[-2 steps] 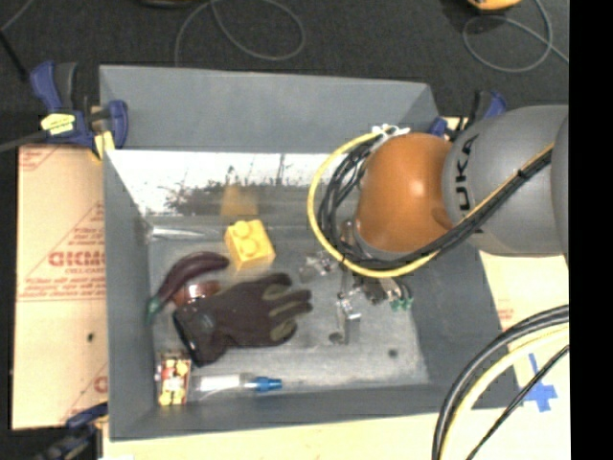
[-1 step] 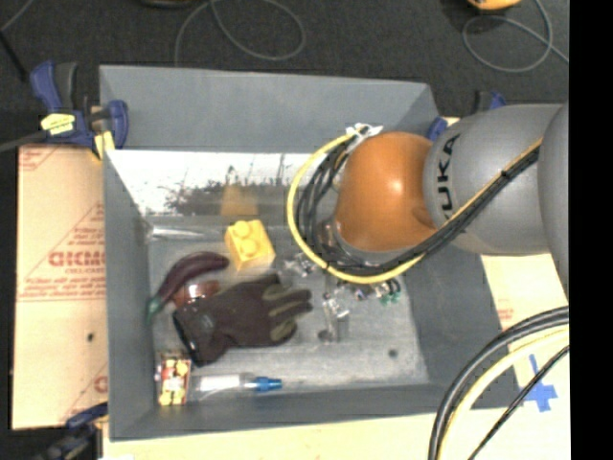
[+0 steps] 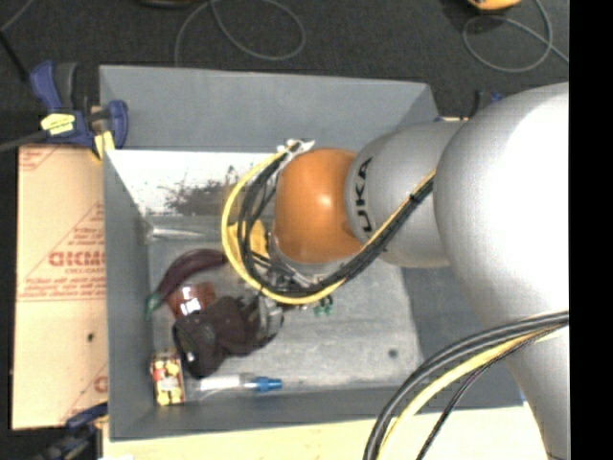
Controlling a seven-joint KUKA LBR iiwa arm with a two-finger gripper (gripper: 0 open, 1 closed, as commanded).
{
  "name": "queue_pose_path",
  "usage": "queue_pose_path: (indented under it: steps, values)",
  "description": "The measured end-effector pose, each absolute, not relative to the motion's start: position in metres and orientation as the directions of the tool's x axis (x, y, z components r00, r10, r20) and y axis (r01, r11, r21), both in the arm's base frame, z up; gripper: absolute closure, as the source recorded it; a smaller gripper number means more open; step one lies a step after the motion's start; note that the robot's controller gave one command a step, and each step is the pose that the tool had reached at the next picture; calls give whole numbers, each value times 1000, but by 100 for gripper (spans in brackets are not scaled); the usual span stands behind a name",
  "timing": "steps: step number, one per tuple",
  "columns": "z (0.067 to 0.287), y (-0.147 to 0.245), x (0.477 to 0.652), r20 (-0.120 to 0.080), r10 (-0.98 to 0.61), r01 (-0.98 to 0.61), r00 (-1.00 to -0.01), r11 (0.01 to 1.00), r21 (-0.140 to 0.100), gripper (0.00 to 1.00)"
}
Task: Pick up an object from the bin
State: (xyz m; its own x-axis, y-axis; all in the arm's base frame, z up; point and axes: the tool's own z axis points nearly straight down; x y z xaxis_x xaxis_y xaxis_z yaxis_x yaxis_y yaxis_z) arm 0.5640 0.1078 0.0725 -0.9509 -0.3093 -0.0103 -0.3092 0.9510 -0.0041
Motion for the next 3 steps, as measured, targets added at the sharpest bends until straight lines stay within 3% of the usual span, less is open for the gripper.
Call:
queue_pose_path:
  steps: [1,2,3]
  values:
    - [73,108,564,-10,-310,-310,-951,951,-4,100]
    - [193,108,574,-13,-365,-365,-931,931,-7,100]
    - [193,108,573,-13,-366,-366,-931,931,-7,100]
